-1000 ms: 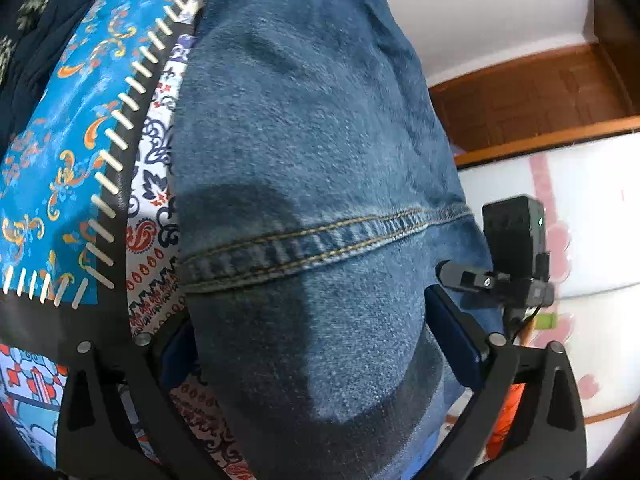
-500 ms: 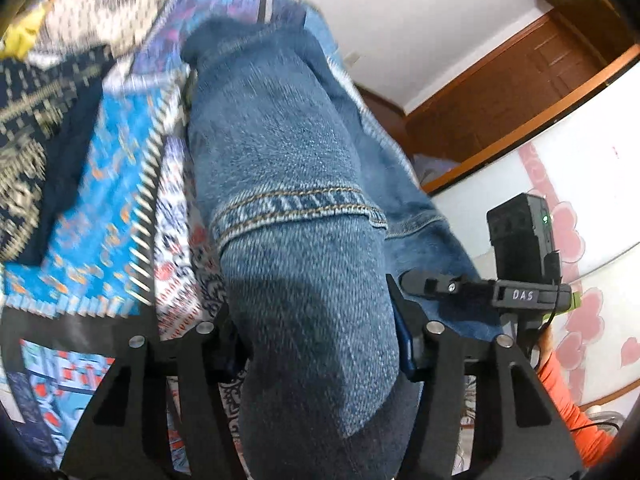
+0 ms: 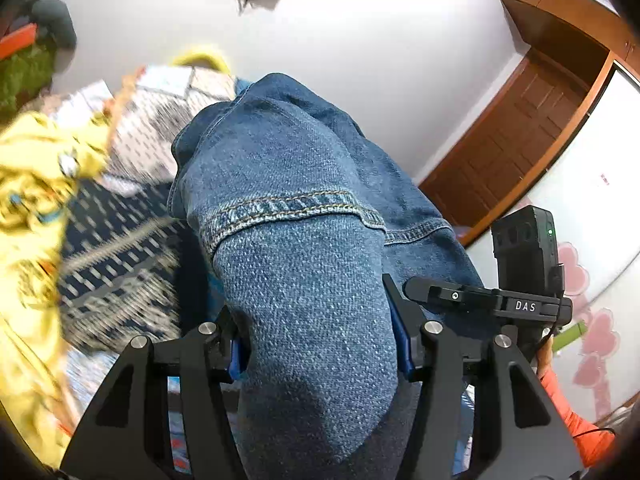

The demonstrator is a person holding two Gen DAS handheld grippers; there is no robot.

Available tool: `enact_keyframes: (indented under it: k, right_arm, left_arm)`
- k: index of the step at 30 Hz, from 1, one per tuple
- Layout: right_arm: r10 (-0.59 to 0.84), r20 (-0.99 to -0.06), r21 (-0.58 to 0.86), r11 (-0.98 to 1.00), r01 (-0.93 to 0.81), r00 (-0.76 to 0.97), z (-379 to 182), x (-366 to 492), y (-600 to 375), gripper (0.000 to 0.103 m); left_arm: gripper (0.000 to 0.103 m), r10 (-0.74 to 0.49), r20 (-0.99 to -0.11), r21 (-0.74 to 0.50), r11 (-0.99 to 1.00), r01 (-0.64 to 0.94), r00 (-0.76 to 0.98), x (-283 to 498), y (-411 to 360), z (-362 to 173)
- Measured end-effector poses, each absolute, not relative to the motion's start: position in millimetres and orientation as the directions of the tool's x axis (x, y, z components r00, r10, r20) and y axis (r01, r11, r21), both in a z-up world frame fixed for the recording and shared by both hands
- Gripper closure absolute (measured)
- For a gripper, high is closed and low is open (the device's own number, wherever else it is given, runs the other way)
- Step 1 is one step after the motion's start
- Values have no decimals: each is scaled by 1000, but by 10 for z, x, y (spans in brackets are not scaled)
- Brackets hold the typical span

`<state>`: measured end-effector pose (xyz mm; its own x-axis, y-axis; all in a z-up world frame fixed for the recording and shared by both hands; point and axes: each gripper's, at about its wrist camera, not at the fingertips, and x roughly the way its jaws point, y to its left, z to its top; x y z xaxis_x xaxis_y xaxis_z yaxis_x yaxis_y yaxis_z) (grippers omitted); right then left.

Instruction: Fold large clothes

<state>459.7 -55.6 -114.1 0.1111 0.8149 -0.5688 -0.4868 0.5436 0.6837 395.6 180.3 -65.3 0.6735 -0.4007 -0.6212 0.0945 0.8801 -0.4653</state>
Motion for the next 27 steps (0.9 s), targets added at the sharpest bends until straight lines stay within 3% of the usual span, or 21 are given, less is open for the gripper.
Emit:
enact_keyframes:
  k: [7,14,17,21,27]
  right_arm:
    - [830,-549,693,517,-503,97,-1245,4855,190,58]
    - [763,-646,668,579,-468,23,-1882,5169,1021,59]
    - [750,-661,661,595,-457,21,-2178,5250,1225,59]
    - [700,-714,626,647,-434,12,-2566,5256,1471,57]
    - [685,-728,585,643,-494,28,-2510,5103,1329,49]
  left_arm:
    - [47,-332,-635,-434,900,33,698,4143,2576,-780]
    - [47,-312,-708,-465,881,-85,633,4455,3376,-1522]
    - [46,-281,-763,-422,899,-120,582,4544,3532,-1888]
    - [36,-270,-818,-389,910,-143,508,4526,3620,-2321]
    - [24,-198,-807,-324,936,-137,556,4281,3522,-2286]
